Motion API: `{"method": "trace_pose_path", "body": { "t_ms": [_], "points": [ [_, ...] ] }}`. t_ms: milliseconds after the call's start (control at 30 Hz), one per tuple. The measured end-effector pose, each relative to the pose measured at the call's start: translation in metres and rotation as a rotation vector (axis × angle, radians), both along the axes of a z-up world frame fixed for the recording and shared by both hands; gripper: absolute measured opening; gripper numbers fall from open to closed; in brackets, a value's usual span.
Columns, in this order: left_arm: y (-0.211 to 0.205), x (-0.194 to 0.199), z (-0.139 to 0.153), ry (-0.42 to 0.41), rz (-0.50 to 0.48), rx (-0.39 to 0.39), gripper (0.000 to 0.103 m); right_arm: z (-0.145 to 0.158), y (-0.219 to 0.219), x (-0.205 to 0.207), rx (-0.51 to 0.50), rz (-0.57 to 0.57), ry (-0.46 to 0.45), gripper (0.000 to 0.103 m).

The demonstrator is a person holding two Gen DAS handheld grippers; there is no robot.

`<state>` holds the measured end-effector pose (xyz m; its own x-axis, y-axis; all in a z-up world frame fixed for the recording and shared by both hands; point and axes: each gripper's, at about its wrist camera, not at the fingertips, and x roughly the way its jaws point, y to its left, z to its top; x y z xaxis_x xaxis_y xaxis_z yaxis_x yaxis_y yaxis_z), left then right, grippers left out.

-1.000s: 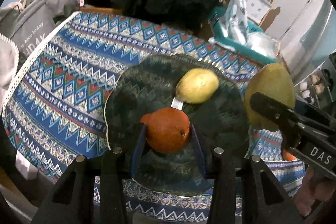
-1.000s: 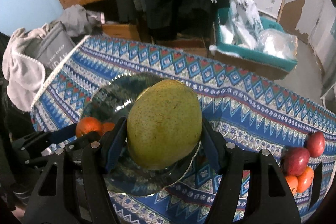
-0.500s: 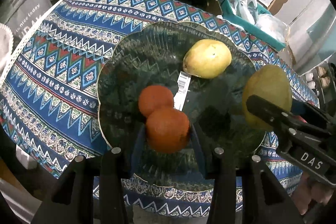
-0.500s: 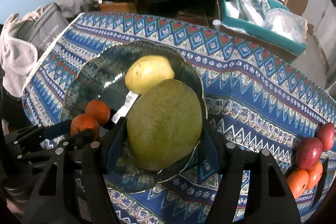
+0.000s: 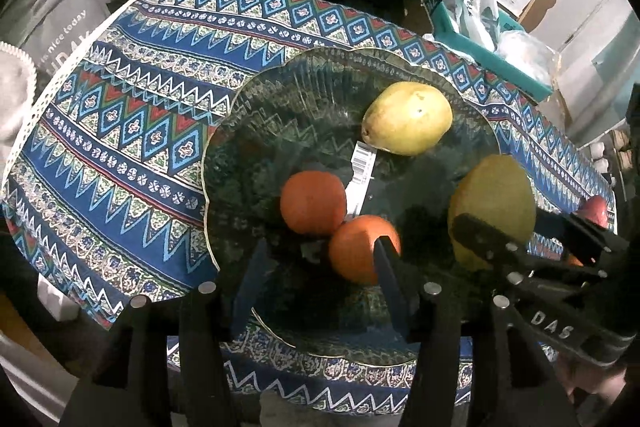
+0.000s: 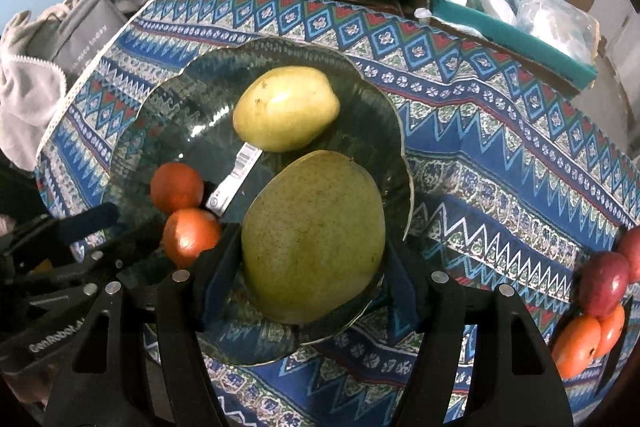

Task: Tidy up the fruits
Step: 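Lower both fruits into the bowl and open both tools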

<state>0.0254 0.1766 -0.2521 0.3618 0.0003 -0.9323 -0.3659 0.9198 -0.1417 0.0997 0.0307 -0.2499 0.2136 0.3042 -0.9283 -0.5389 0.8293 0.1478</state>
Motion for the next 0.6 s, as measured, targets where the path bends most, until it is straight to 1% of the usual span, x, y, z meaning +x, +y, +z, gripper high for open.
{"method": "trace_pose_path", "body": {
  "t_ms": [100, 167, 233, 300, 500, 600],
  "points": [
    [0.001, -0.001, 0.002, -0.002, 0.004, -0.001, 0.057, -0.003, 0.003, -0.002, -0.007, 0.010, 0.009, 0.069],
    [0.002, 0.000, 0.004, -0.003, 0.001, -0.002, 0.058, -0.001, 0.002, -0.002, 0.010, -0.004, -0.005, 0.070],
    [0.002, 0.000, 0.007, -0.010, -0.001, -0.001, 0.058, 0.006, 0.000, 0.000, 0.052, -0.012, -0.002, 0.073],
    [0.001, -0.001, 0.010, -0.018, -0.003, 0.002, 0.058, 0.013, -0.001, 0.001, 0.048, -0.024, -0.023, 0.073],
    [-0.003, -0.002, 0.027, -0.060, -0.016, 0.021, 0.058, 0.030, -0.008, 0.003, 0.076, -0.055, -0.057, 0.073],
    [-0.006, -0.002, 0.036, -0.083, -0.024, 0.027, 0.061, 0.042, -0.010, 0.001, 0.055, -0.062, -0.106, 0.073]
  ]
}}
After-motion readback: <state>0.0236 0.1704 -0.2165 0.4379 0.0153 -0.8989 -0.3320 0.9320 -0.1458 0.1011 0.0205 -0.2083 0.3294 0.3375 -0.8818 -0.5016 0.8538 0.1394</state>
